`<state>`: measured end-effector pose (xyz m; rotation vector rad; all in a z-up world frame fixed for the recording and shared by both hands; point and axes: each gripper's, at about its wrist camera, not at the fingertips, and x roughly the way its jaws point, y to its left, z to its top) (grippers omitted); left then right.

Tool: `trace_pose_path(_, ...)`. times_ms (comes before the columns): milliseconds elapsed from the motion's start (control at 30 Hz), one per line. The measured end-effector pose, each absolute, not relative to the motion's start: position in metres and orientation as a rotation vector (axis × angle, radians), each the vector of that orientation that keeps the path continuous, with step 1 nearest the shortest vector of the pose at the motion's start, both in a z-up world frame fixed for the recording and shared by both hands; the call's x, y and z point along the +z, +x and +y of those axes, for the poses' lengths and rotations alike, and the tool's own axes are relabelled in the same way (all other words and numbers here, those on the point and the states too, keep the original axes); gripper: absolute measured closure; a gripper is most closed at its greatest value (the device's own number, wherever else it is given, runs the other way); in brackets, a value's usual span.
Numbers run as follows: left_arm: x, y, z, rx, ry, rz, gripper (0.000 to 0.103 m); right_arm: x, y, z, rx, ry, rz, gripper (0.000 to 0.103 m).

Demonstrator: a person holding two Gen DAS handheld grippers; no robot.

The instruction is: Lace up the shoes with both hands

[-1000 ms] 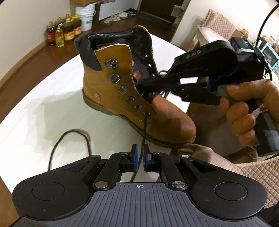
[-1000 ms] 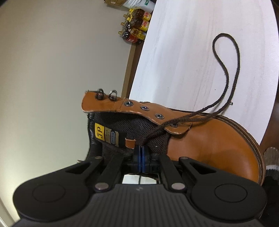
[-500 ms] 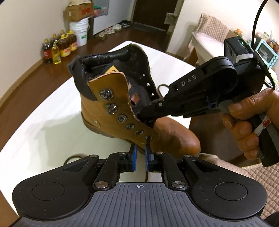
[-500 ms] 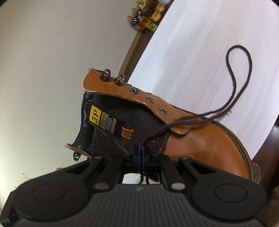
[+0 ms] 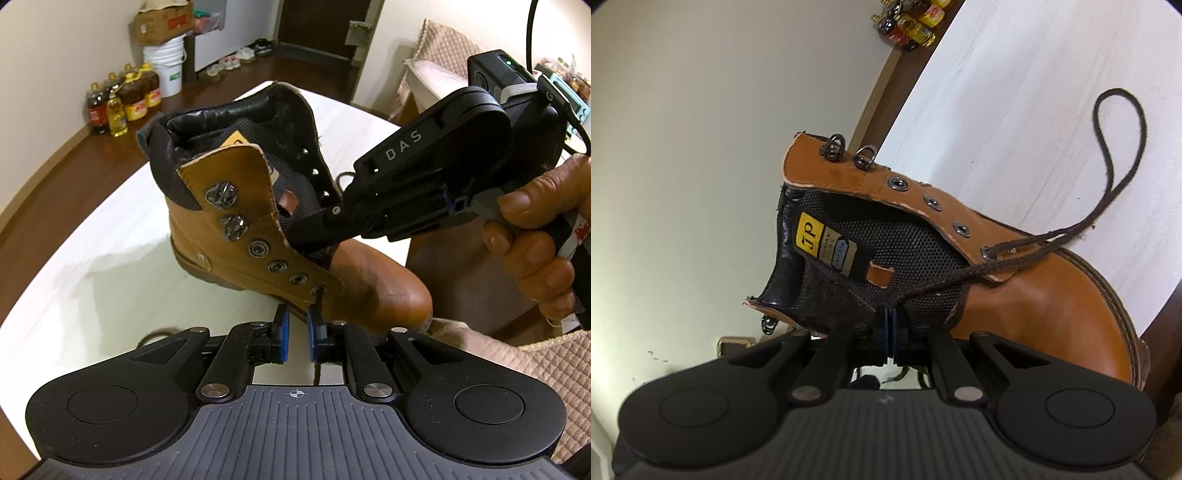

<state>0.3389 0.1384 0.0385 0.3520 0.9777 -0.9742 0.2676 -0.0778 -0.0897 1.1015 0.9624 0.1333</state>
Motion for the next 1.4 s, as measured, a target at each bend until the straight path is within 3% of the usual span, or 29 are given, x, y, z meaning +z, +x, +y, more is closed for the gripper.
trace_pose_path(300, 0.038, 0.338, 0.141, -0.974, 0.36, 0.984, 0.092, -0.108, 0.268, -0.097, 0.143, 1.288, 1.007, 0.1)
trace_pose_path(833, 0.032, 0.338, 0.118, -0.977, 0.452, 0.946, 0.092, -0.113, 0.273, -0.094, 0.188, 1.228, 1.077, 0.1)
trace_pose_path(900, 0.029, 0.34, 0.111, -0.979, 0.478, 0.954, 0.101, -0.114, 0.273, -0.095, 0.191, 1.229, 1.077, 0.1)
trace_pose_path(967, 0.031, 0.341, 0.111, -0.989, 0.485, 0.939, 0.101, -0.114, 0.272, -0.097, 0.191, 1.232, 1.075, 0.097)
trace_pose_path(1100, 0.039, 0.339, 0.13, -0.991, 0.51, 0.947, 0.101, -0.103, 0.261, -0.103, 0.17, 1.198, 1.036, 0.089)
trace_pose_path(1400, 0.04, 0.364, 0.228, -0.754, 0.73, 1.053, 0.101, -0.068, 0.215, -0.095, 0.103, 0.941, 0.98, 0.089)
